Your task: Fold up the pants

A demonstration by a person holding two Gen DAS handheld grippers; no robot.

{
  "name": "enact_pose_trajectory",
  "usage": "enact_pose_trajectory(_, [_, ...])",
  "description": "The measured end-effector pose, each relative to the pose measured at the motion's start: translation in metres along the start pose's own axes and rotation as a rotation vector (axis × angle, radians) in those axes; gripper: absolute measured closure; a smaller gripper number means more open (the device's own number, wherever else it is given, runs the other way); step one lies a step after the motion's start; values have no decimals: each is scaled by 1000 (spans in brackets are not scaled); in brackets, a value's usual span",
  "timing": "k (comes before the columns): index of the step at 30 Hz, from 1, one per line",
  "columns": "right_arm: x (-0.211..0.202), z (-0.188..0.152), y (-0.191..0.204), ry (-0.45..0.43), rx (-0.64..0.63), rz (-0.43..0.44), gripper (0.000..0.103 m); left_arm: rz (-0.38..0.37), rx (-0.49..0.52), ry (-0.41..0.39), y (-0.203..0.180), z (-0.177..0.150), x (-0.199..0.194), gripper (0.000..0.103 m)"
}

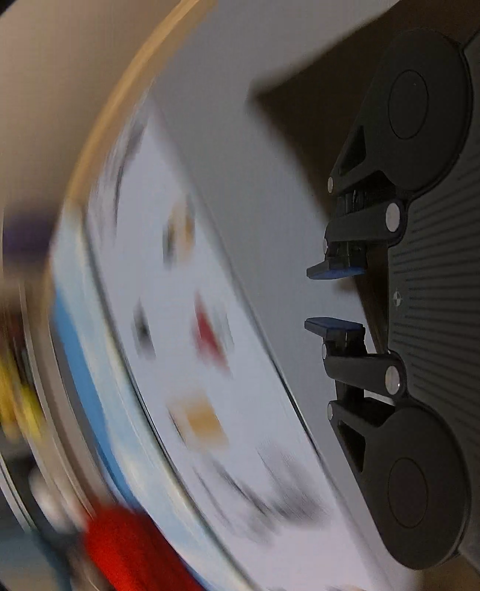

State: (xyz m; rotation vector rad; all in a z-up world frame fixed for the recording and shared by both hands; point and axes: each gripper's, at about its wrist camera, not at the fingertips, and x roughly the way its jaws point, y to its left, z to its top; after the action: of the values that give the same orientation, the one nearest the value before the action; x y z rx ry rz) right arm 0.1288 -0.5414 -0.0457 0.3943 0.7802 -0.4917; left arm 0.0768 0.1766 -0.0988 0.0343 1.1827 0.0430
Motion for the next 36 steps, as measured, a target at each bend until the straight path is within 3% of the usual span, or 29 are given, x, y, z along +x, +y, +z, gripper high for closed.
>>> enact_pose_trajectory(3, [10,7,-50,0,150,-79,77,17,6,10,-4,2,4,62])
enact_pose_trajectory(6, [26,5,-72,33,226,-74,70,27,15,11,-6,4,7,62])
enact_pose_trajectory(8, [35,4,-74,40,239,-56,64,30,17,10,-7,2,6,62])
enact_pose_trajectory(11, [44,6,-65,38,168,-83,63,34,23,6,-5,-1,7,62])
enact_pose_trajectory(15, [55,18,-59,65,142,-179,96,38,29,6,-8,-1,7,62])
enact_pose_trajectory(19, [49,30,-80,33,366,-123,97,33,27,5,-8,0,7,62])
enact_pose_trajectory(23, [55,24,-93,36,451,-76,96,24,27,-1,-7,-2,6,61])
enact_pose_trajectory(27, [41,28,-92,16,445,-53,87,-13,-10,-29,0,-1,-2,61])
enact_pose_trajectory(30, [19,32,-91,-46,384,-39,80,-55,-30,-104,3,3,-16,61])
enact_pose_trajectory(33, [-4,31,-93,-73,343,29,79,-109,-50,-191,1,9,-29,61])
enact_pose_trajectory(36, [-25,26,-94,-84,287,58,79,-63,-66,-190,3,17,-22,66])
